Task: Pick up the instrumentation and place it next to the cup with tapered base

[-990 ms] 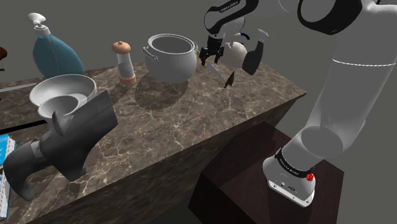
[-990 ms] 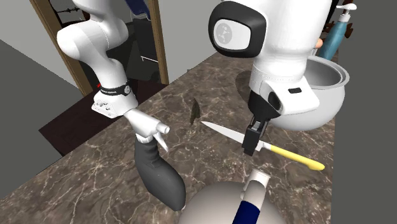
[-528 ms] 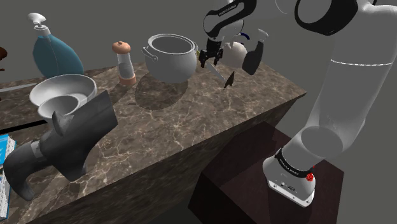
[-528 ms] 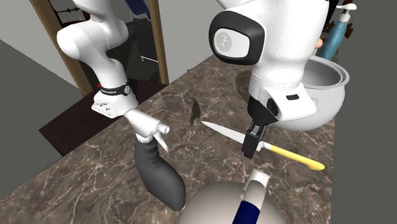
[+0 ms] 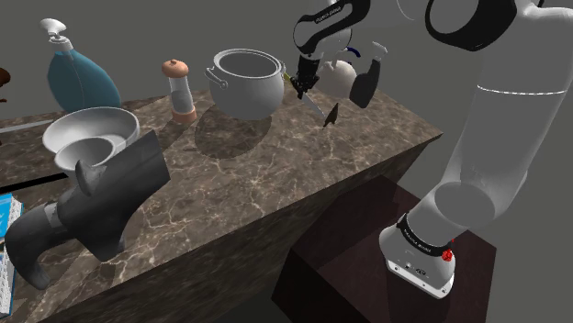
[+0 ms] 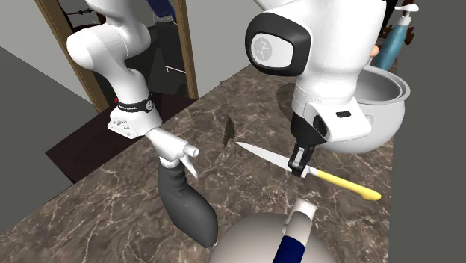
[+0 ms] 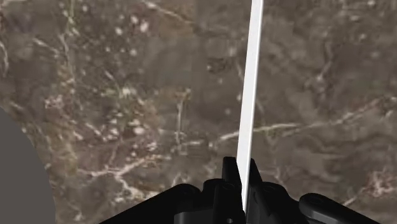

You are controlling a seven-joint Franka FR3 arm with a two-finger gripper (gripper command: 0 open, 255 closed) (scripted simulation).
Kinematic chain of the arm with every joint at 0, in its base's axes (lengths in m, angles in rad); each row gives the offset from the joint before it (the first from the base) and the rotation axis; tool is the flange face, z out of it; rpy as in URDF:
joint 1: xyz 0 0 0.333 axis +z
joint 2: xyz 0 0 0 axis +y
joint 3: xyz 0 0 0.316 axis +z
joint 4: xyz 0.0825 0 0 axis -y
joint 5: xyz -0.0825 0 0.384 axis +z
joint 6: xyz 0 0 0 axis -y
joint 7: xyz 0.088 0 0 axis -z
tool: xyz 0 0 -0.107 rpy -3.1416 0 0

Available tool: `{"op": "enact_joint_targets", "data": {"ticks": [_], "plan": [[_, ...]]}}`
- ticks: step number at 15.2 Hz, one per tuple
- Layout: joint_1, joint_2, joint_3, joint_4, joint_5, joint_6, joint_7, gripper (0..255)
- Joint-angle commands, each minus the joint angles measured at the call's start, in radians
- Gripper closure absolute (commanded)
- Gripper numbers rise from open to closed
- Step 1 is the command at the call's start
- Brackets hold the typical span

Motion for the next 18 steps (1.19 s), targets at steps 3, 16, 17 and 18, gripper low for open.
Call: {"op": "enact_joint_targets", "data": {"ticks": [3,16,17,18], "plan": [[0.000,0.000,0.000,0.000,0.000,0.000,0.000,255],[0.003,-0.071,-0.006,0.066,-0.013,-0.136,0.009,255],[0.004,-0.076,-0.006,0.073,-0.014,-0.148,0.009,255],[0.004,-0.080,-0.006,0.080,-0.015,-0.160,0.010,255]]}}
